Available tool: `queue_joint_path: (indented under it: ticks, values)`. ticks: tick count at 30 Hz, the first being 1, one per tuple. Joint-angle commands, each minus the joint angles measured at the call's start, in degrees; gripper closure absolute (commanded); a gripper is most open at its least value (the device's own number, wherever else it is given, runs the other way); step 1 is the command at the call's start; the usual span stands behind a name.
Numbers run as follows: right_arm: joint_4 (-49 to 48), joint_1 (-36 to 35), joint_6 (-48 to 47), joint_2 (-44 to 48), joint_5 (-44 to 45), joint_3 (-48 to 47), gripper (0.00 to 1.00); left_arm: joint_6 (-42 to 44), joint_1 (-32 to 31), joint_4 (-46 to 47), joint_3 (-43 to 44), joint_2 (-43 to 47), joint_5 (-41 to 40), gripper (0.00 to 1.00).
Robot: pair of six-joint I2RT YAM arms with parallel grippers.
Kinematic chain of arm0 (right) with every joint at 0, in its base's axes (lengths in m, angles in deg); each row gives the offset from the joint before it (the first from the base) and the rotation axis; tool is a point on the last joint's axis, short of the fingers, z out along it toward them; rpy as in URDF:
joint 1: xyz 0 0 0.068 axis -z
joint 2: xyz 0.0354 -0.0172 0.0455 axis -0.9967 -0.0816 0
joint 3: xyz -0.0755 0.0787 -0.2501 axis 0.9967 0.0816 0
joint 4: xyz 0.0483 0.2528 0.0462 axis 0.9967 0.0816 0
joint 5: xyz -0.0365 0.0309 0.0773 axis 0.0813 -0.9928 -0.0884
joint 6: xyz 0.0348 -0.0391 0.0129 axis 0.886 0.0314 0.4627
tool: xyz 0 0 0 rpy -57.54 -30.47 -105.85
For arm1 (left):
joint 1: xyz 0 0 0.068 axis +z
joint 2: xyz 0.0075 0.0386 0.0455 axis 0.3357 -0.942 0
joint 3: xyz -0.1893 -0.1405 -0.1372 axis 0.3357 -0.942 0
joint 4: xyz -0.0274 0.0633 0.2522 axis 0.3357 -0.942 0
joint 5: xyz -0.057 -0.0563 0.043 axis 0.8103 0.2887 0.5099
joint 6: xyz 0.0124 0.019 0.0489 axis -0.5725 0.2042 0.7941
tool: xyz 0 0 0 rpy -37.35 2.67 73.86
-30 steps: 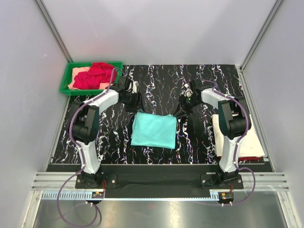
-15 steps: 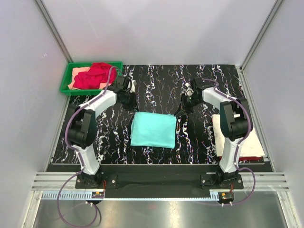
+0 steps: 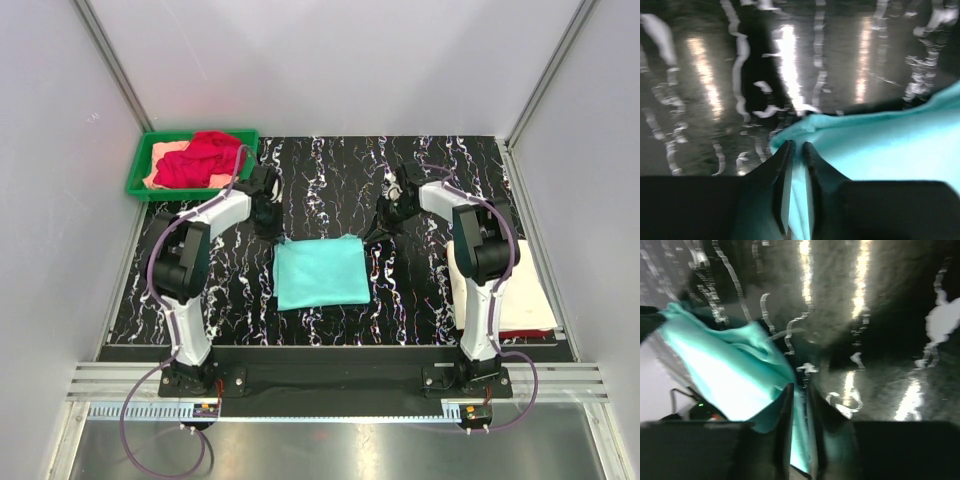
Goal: Fold and stack the t-shirts
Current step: Fold the tshirt
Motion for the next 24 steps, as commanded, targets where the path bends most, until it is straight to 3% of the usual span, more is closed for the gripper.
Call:
queue_joint_path:
  ticks: [1, 2, 4, 5, 8, 9, 14, 18, 20, 24]
  values:
    - [3.8, 0.3, -2.7, 0.8, 5.6, -4.4, 0.74, 0.1, 0.3, -2.9, 4.3, 2.5, -12.5, 0.69]
    - [5.0, 0.4, -2.8, 1.5, 6.7, -4.5, 0.63, -0.5, 0.1, -3.5, 4.4, 4.0, -14.6, 0.50]
    - [9.0, 0.4, -3.5, 4.6, 10.1, -4.6, 0.56, -1.6, -0.5, -5.1, 3.1, 11.2, -18.5, 0.43]
    - [10.0, 0.4, -3.7, 5.9, 10.8, -4.0, 0.51, -2.5, -1.2, -5.7, 2.3, 14.3, -19.3, 0.32]
    - [11.2, 0.3, -2.5, 11.6, 8.0, 1.7, 0.43, -6.2, -4.5, -8.7, -1.9, 24.5, -19.4, 0.12]
    - [9.3, 0.4, -1.7, 14.4, 3.4, 4.0, 0.43, -7.3, -5.8, -9.5, -3.1, 28.7, -19.3, 0.12]
    - [-3.0, 0.3, 8.0, 22.8, -3.3, 24.6, 0.45, -20.0, -17.4, -8.1, -15.3, 39.3, -13.4, 0.22]
    - [-19.5, 0.0, 17.4, 26.2, -7.4, 38.5, 0.59, -30.8, -25.7, 1.1, -26.2, 47.1, -13.6, 0.28]
    - [-22.8, -0.3, 19.1, 26.2, -7.2, 41.2, 0.75, -36.8, -29.1, 6.3, -31.8, 50.5, -13.9, 0.28]
    - [-30.1, -1.1, 23.4, 25.0, -6.9, 46.1, 0.82, -46.1, -34.5, 13.2, -39.4, 53.9, -17.0, 0.29]
